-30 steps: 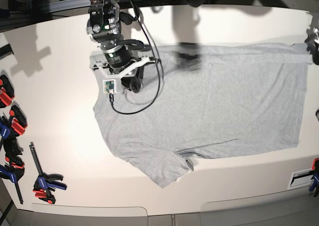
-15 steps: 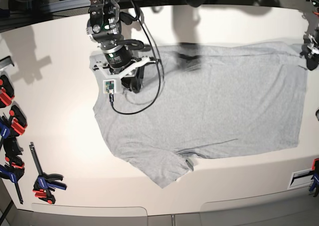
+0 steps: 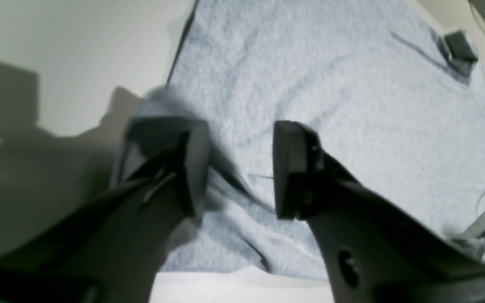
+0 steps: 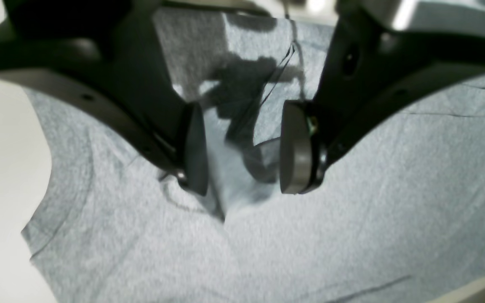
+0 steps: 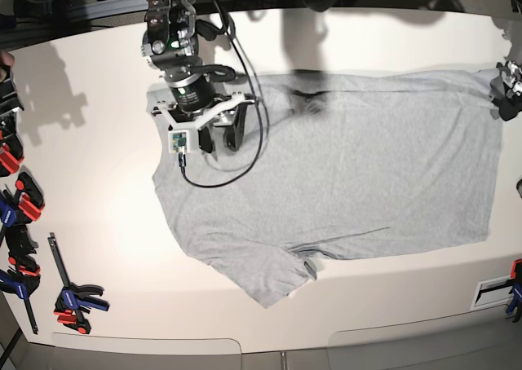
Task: Fold the T-shirt properly
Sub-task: 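Drag the grasped shoulder with the right gripper away from the hem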
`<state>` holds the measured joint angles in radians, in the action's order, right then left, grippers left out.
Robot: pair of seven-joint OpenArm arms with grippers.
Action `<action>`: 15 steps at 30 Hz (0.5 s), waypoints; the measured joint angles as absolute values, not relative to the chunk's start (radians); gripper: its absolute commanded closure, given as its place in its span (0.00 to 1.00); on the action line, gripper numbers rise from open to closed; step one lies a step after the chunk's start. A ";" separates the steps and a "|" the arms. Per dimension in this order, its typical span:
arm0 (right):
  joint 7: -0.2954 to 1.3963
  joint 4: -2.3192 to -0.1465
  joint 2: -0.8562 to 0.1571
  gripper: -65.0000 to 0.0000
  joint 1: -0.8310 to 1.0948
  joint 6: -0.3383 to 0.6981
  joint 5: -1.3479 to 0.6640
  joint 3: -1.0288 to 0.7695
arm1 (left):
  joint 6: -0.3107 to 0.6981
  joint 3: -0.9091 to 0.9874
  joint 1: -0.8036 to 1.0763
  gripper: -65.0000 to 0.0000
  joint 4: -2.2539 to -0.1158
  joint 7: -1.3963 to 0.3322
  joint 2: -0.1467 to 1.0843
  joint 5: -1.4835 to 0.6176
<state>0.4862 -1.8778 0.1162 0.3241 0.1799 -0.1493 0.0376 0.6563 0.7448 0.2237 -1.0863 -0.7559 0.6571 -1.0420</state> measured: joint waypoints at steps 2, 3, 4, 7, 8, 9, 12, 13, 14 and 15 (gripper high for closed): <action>0.476 -1.878 0.117 0.58 0.321 0.180 -0.134 0.038 | 0.656 0.745 0.224 0.64 -1.086 -0.756 0.657 -1.042; 0.476 -1.878 0.117 0.58 0.316 0.180 -0.113 0.038 | 0.656 0.745 0.224 0.64 -1.086 -0.756 0.657 -1.042; 0.475 -1.878 0.117 0.58 0.311 0.180 -0.096 0.038 | 0.656 0.745 0.224 0.64 -1.086 -0.756 0.658 -1.042; 0.476 -1.884 0.116 0.60 0.297 0.180 -0.072 0.038 | 0.657 0.745 0.227 0.83 -1.086 -0.756 0.665 -1.042; 0.488 -1.891 0.117 0.64 0.297 0.180 -0.072 0.038 | 0.662 0.745 0.230 0.92 -1.086 -0.756 0.667 -1.042; 0.521 -1.897 0.117 0.72 0.297 0.180 -0.072 0.038 | 0.690 0.745 0.241 1.00 -1.086 -0.755 0.668 -1.043; 0.628 -1.913 0.117 1.00 0.300 0.183 -0.063 0.038 | 0.689 0.745 0.284 1.00 -1.087 -0.758 0.667 -1.037; 0.651 -1.919 0.117 1.00 0.303 0.195 -0.041 0.038 | 0.689 0.744 0.297 1.00 -1.086 -0.760 0.665 -1.005; 0.662 -1.926 0.117 1.00 0.309 0.199 -0.026 0.037 | 0.689 0.744 0.309 1.00 -1.086 -0.757 0.665 -0.975; 0.662 -1.935 0.116 1.00 0.318 0.202 -0.007 0.038 | 0.689 0.744 0.320 1.00 -1.086 -0.749 0.662 -0.941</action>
<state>0.6621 -1.9354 0.1162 0.3180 0.2016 -0.0071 0.0376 0.6888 0.7444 0.3202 -1.0863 -0.7486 0.6624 -0.9413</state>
